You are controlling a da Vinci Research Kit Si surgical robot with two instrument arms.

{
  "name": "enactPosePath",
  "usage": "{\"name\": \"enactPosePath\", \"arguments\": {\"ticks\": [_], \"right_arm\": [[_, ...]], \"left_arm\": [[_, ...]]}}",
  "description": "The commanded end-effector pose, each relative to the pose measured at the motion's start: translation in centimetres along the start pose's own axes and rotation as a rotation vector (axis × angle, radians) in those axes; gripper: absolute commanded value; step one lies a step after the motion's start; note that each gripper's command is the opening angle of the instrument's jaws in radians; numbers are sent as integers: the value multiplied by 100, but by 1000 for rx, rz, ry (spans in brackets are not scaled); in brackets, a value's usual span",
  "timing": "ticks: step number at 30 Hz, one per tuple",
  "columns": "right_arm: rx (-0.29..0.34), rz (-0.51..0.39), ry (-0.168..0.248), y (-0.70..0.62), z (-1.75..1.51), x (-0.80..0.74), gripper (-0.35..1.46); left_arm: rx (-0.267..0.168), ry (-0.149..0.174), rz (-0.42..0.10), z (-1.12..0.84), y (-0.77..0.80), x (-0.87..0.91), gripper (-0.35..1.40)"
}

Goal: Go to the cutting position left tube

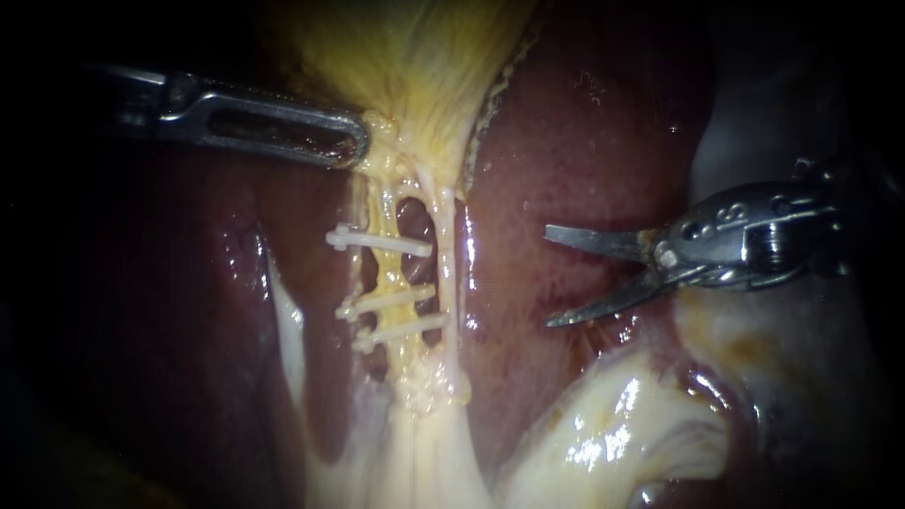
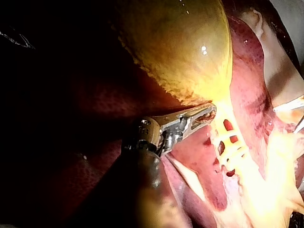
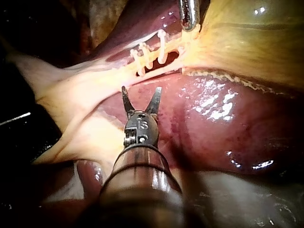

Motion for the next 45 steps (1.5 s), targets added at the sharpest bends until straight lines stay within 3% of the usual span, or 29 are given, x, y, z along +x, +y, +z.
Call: {"name": "enactPosePath", "arguments": {"ticks": [1, 6, 13, 19, 26, 33, 39, 45], "right_arm": [[0, 0, 0, 0, 0, 0, 143], [3, 0, 0, 0, 0, 0, 143], [6, 0, 1, 0, 0, 0, 143], [6, 0, 1, 0, 0, 0, 143], [36, 2, 3, 2, 5, 3, 143], [195, 59, 10, 1, 20, 14, 140], [252, 116, 8, 2, 33, 23, 133], [303, 153, 37, 2, 53, 32, 130]], "left_arm": [[0, 0, 0, 1, 0, 0, -35], [4, 1, -6, -6, 0, -1, -35], [-7, 2, -15, -43, 4, -19, -35], [-22, -21, -27, -73, 4, -34, -35], [-26, -23, -27, -71, 2, -32, -35], [-28, -24, -27, -70, 0, -31, -35], [-32, -25, -27, -69, -1, -30, -35], [-31, -25, -26, -67, -2, -29, -35]]}}
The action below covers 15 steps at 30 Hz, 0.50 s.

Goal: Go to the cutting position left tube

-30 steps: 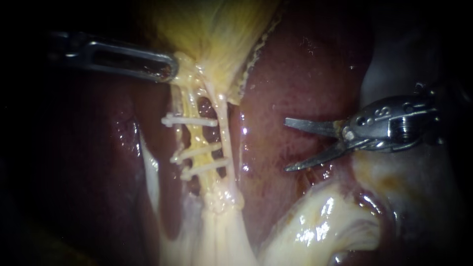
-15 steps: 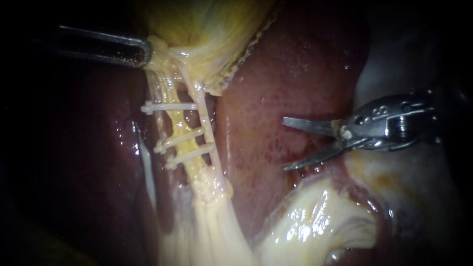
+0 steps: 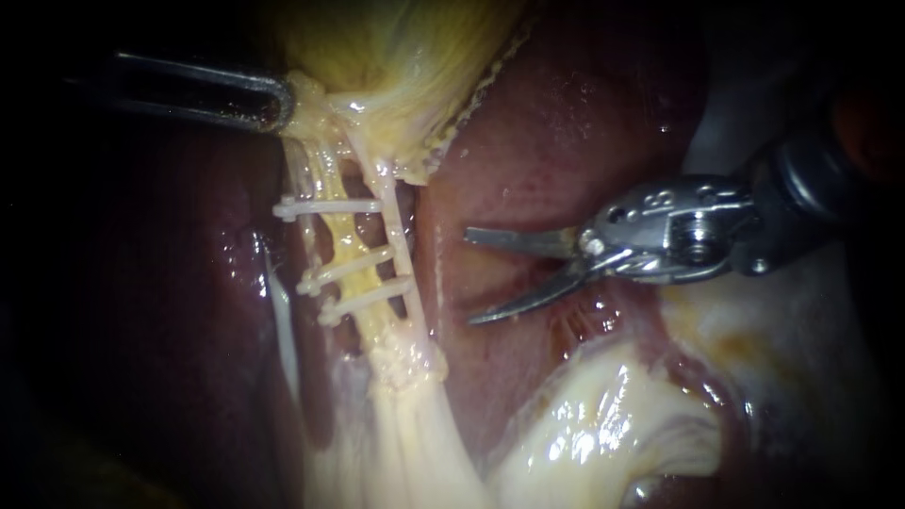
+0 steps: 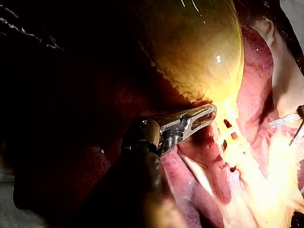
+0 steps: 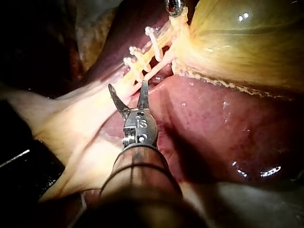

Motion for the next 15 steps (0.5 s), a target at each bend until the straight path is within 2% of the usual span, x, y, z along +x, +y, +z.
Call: {"name": "enactPosePath", "arguments": {"ticks": [1, 15], "right_arm": [[5, 3, 2, 1, 5, 1, 130], [35, 28, -3, 23, 51, -4, 130]], "left_arm": [[3, 2, 1, 0, 0, 0, -35], [6, 3, 0, 2, -6, 0, -35]]}}
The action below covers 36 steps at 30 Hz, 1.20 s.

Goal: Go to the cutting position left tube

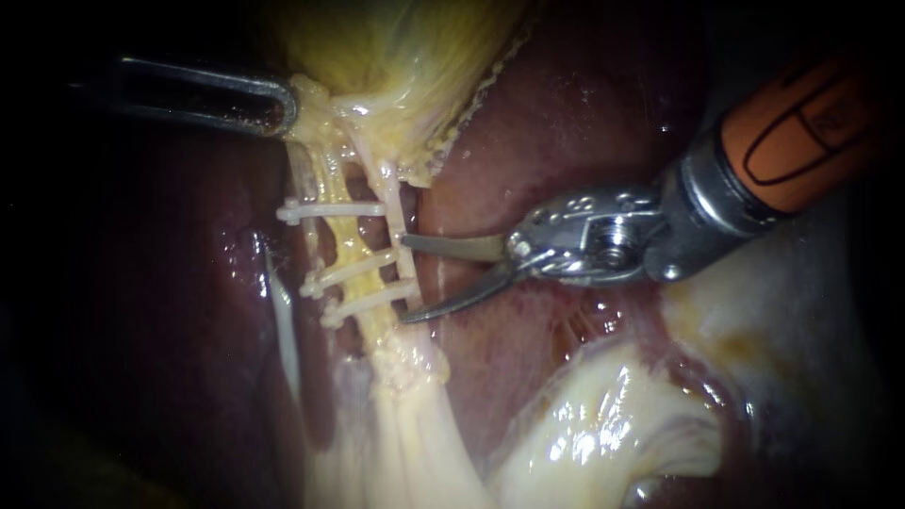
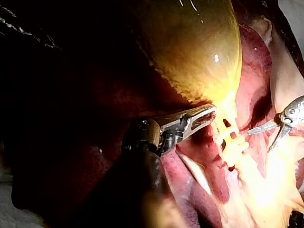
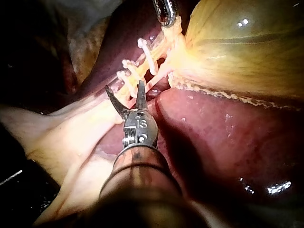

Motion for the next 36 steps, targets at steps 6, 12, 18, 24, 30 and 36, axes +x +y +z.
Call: {"name": "enactPosePath", "arguments": {"ticks": [6, 12, 18, 24, 30, 36], "right_arm": [[9, 3, -6, 11, 14, -4, 130], [8, -2, -7, 22, 24, -8, 130], [6, -2, -7, 36, 29, -9, 130], [36, -6, 9, 46, 39, -4, 130], [171, -42, 126, 49, 50, 5, 125], [247, -47, 184, 52, 63, 16, 122]], "left_arm": [[2, 1, 0, 0, -1, 0, -35], [2, 1, 0, 0, -2, 0, -35], [2, 1, 0, 0, -2, 0, -35], [1, 1, 0, 0, -2, 1, -35], [1, 1, 1, 1, -2, 1, -35], [0, 0, 1, 2, -2, 2, -35]]}}
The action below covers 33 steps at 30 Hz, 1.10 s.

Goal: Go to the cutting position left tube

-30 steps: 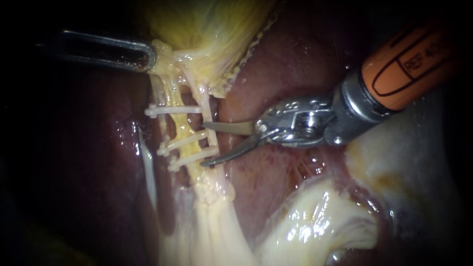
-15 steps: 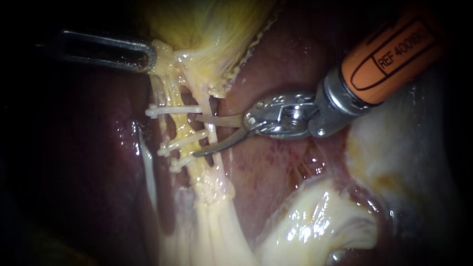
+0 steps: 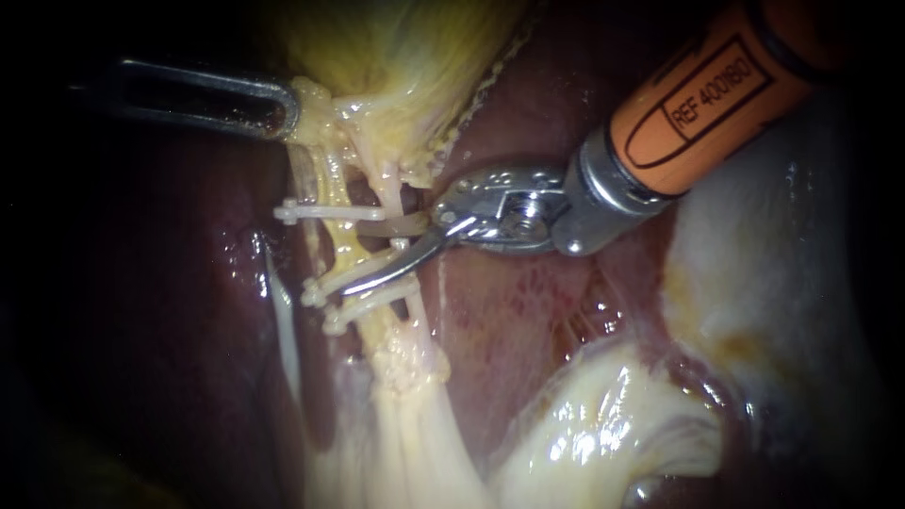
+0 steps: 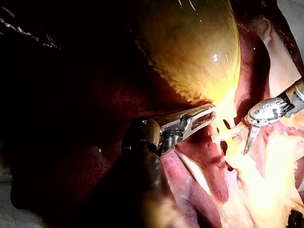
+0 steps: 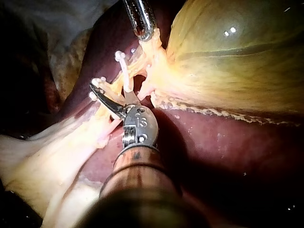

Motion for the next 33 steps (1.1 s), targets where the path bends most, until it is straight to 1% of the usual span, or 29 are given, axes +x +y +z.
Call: {"name": "enactPosePath", "arguments": {"ticks": [1, 3, 6, 9, 11, 12, 13, 15, 18, 20, 22, 25, 27, 29, 33], "right_arm": [[3, 2, 5, 1, 3, 1, 122], [13, 2, 20, 2, 8, 3, 122], [14, -1, 23, 2, 17, 3, 122], [13, 16, 20, 2, 30, -3, 122], [14, 17, 22, 2, 40, -8, 122], [16, 32, 26, 2, 44, -9, 122], [17, 53, 34, 3, 49, -11, 122], [15, 68, 62, 3, 55, -11, 122], [24, 108, 124, 4, 60, -7, 122], [27, 119, 155, 5, 61, -6, 122], [27, 132, 169, 5, 61, -5, 122], [30, 150, 175, 5, 61, -4, 122], [38, 162, 188, 4, 60, -2, 122], [53, 179, 213, 1, 59, 1, 122], [68, 200, 236, -9, 57, 10, 122]], "left_arm": [[0, 0, 0, 1, 0, 0, -35], [-1, 0, 0, 1, 0, 0, -35], [2, 1, 0, 2, 0, 0, -35], [2, 1, 0, 2, 0, 0, -35], [2, 1, 0, 2, 0, 0, -35], [1, 1, 0, 2, 0, 0, -35], [1, 1, 0, 2, 0, 0, -35], [1, 1, 0, 3, 0, -1, -35], [1, 0, 0, 3, -1, -1, -35], [1, 0, 0, 3, -1, -1, -35], [1, 0, 0, 4, -1, -1, -35], [1, 0, 0, 4, -1, -1, -35], [1, 0, 0, 4, -1, -1, -35], [1, 0, 0, 4, 0, -1, -35], [1, 0, 0, 4, 0, -1, -35]]}}
